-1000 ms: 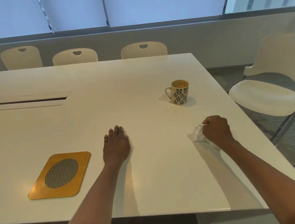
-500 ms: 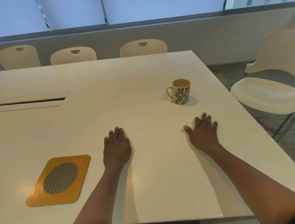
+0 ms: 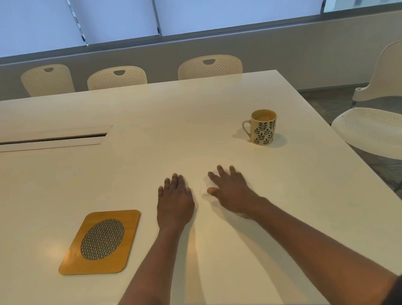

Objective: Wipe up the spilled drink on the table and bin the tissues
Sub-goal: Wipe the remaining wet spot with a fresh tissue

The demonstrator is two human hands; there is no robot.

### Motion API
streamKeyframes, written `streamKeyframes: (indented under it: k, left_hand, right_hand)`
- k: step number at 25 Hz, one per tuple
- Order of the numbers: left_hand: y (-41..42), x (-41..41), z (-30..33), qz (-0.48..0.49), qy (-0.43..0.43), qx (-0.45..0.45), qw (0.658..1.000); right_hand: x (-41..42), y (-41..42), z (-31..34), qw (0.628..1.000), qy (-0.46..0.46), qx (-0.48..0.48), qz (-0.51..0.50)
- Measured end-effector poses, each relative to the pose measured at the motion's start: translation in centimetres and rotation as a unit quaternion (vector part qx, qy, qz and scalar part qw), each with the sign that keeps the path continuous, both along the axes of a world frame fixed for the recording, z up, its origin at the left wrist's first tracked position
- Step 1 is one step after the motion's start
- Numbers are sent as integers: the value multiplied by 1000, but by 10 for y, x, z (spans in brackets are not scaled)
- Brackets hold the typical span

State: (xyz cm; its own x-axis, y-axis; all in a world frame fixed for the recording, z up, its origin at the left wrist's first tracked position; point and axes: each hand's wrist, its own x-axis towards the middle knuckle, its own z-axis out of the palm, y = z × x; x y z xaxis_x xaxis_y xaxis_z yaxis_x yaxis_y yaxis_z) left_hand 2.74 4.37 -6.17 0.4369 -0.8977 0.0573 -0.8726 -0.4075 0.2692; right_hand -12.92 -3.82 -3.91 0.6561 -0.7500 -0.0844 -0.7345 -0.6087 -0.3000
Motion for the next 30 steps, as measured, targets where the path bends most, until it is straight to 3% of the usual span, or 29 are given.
streamKeyframes:
  k: [3, 8, 11, 15, 19, 21, 26, 30]
  left_hand:
    - [0, 0, -1, -2, -5, -3, 1000]
    - [1, 0, 0, -1, -4, -2, 1000]
    - [1, 0, 0, -1, -1, -1, 1000]
    - [1, 0, -1, -3, -3, -1, 1000]
    - [0, 1, -2, -6, -4, 0, 1000]
    - [0, 2, -3, -9, -10, -5, 1000]
    - [0, 3, -5, -7, -7, -1, 1000]
    - [-1, 3, -5, -6, -10, -3, 1000]
  right_hand:
    - [-17, -8, 20, 1000, 8, 15, 25]
    - [-21, -2, 35, 987, 123, -21, 97]
    - [-19, -1, 25, 986, 97, -51, 122]
    - [-34, 8, 22, 999, -33, 14, 22]
    - [-90, 38, 15, 990, -136, -35, 9]
    - [-125, 31, 4, 984, -145, -99, -13]
    - [-208, -37, 5, 957, -121, -93, -247]
    - [-189, -51, 6, 936, -121, -81, -319]
